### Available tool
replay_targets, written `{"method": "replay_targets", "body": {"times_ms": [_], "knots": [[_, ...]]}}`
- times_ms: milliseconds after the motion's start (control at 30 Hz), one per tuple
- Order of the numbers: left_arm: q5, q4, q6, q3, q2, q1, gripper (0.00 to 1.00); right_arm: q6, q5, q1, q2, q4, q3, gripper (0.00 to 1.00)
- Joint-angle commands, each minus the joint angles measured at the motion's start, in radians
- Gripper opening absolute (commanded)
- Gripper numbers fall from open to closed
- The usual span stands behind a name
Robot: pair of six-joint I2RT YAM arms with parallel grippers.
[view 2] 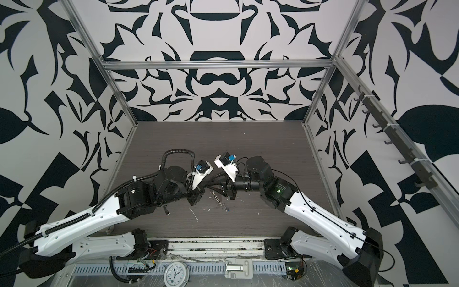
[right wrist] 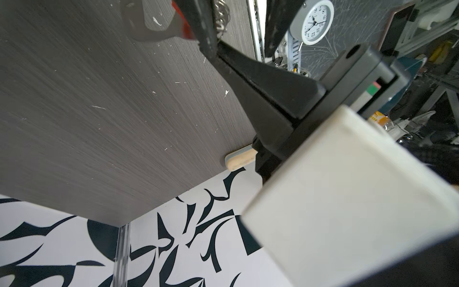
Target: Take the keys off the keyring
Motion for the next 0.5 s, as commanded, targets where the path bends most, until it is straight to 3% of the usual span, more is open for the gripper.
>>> {"method": "replay_targets", "body": {"times_ms": [0,300,467], "knots": [[0.000,-0.018,-0.009,0.017,-0.028,0.006,0.00,-0.057,0.067,0.008,0.004,-0.047,0.053,0.34],[0.007,-0.029,-0.010,0.023,-0.046,0.006,0.00,-0.070,0.118,0.034,0.026,-0.084,0.056,0.35],[0.027,-0.030,-0.011,0.022,-0.045,0.006,0.00,-0.070,0.119,0.038,0.032,-0.073,0.062,0.26]]}}
